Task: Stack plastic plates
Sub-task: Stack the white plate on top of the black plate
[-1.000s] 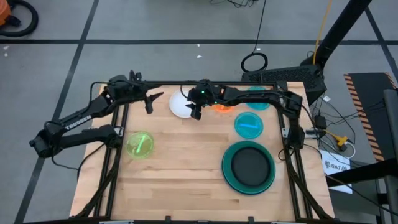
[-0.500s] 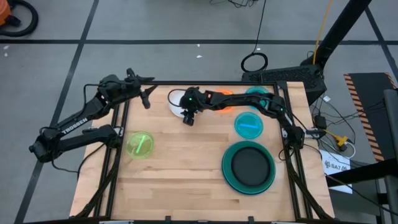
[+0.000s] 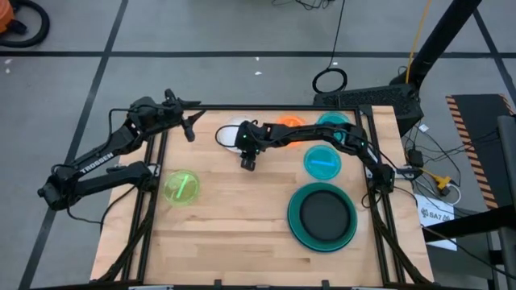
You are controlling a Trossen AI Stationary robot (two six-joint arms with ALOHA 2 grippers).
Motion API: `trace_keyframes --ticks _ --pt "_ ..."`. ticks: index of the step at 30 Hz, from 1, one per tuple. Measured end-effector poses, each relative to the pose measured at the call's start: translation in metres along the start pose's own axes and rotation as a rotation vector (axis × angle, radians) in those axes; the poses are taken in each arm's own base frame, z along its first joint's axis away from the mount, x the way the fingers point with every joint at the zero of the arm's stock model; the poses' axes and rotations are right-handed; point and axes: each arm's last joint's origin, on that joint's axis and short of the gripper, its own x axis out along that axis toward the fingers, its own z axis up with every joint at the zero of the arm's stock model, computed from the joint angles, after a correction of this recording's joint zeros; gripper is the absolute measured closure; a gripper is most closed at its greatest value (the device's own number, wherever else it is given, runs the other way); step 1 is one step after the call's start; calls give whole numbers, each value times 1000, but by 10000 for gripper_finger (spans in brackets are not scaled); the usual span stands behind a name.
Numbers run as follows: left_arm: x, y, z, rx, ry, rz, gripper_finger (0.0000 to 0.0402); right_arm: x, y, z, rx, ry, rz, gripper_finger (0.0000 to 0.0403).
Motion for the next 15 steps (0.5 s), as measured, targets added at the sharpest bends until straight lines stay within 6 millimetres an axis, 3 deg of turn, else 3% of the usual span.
trace_keyframes --ticks 15 --pt "0 -1 0 -2 0 -4 232 15 -3 -8 8 27 -29 274"
